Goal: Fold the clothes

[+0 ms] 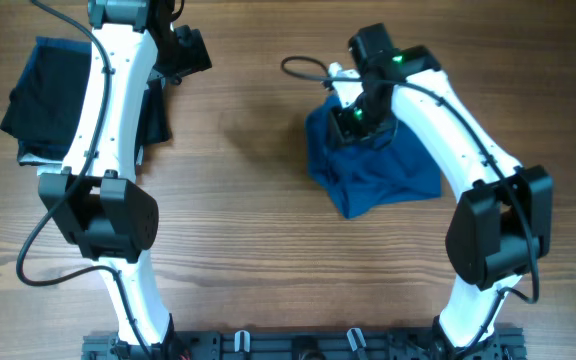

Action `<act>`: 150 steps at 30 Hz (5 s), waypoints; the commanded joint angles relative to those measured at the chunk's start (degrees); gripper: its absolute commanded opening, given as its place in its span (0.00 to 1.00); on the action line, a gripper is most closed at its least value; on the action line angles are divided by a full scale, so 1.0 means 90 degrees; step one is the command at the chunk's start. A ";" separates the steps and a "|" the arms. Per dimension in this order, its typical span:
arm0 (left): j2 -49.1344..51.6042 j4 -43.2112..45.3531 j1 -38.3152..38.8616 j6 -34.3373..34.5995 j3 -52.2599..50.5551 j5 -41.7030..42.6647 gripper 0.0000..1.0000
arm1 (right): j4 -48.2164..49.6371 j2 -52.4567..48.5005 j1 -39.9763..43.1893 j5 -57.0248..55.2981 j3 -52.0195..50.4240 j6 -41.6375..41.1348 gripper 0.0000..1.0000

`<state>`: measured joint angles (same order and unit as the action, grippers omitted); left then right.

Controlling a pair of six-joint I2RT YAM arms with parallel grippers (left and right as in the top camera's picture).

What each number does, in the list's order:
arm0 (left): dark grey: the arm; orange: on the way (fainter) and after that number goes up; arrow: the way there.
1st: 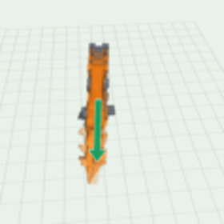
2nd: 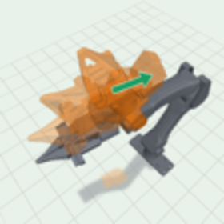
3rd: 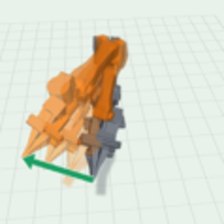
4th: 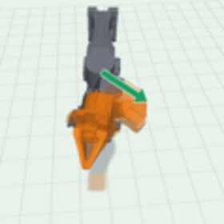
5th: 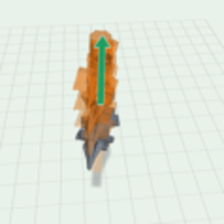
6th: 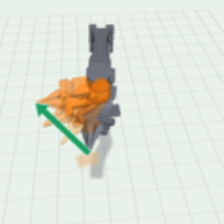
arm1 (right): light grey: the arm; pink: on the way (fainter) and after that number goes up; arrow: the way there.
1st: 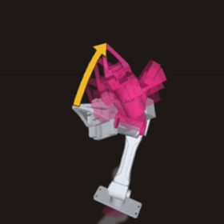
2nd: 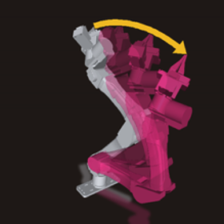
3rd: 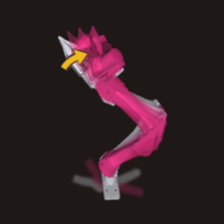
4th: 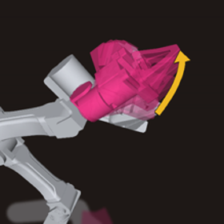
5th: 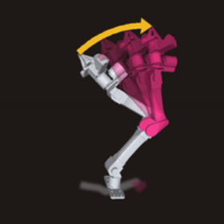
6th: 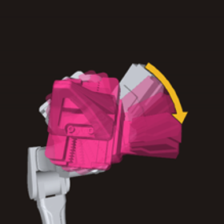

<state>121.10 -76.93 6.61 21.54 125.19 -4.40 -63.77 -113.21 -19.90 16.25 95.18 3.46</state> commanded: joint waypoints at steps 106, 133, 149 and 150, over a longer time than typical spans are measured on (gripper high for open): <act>0.2560 0.4391 0.2052 -0.3512 0.0158 0.3526 0.66 | 0.2171 0.1103 0.1290 0.0537 -0.2994 -0.3563 0.16; 0.2722 0.3951 0.1214 -0.3150 0.0165 0.3560 0.15 | 0.1875 0.1100 0.1292 -0.0374 -0.3145 -0.3568 0.04; 0.2397 0.4872 0.1972 -0.3179 0.0163 0.4554 0.77 | 0.1889 0.1100 0.1307 -0.0474 -0.3145 -0.3575 0.04; 0.2404 0.4954 0.2028 -0.3179 0.0163 0.4554 0.76 | 0.1889 0.1100 0.1307 -0.0474 -0.3145 -0.3572 0.04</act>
<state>144.79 -34.13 22.94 -6.61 125.64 34.87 -46.70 -103.44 -8.10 13.85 67.57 -28.49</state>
